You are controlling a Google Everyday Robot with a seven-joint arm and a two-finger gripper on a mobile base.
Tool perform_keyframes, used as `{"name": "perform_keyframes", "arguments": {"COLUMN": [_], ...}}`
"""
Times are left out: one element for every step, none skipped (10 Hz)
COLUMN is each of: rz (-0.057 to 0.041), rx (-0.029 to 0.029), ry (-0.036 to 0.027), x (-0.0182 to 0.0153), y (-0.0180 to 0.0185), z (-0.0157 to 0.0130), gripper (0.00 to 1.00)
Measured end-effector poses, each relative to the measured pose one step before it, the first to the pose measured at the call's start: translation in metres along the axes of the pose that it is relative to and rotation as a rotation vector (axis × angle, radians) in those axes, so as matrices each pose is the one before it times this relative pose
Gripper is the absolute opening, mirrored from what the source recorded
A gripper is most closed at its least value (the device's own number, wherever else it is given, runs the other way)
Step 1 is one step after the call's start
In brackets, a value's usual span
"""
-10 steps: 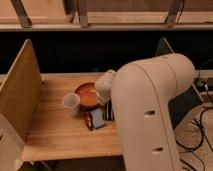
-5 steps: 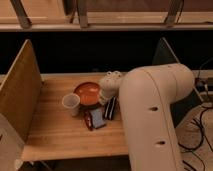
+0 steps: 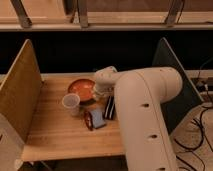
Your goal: Push the ceramic bowl across the table
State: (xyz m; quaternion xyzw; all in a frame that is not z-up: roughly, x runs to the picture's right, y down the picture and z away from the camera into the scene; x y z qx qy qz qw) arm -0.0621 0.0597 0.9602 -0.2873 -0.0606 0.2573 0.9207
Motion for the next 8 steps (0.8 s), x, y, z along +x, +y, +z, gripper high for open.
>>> {"name": "perform_keyframes", "arguments": {"rz": [-0.02715, -0.02234, -0.03686, -0.02307, -0.00886, 0.0037, 0.01255, 0.01129], "rx": [-0.00155, 0.00422, 0.03117, 0.03729, 0.04804, 0.04617, 0.0518, 0.03373], "ry": [-0.00773, -0.00595, 0.00249, 0.00879, 0.00989, 0.01328, 0.01479, 0.01107], "x": [-0.00843, -0.00703, -0.00984, -0.00382, -0.00124, 0.00292, 0.00635, 0.00714], "y": [-0.00498, -0.00539, -0.01206, -0.01036, -0.01112, -0.00832, -0.00824, -0.00598], "z": [-0.00236, -0.00365, -0.01192, -0.01311, -0.01834, -0.01796, -0.02036, -0.01272], "gripper": [0.0, 0.0, 0.0, 0.0, 0.0, 0.0, 0.0, 0.01]}}
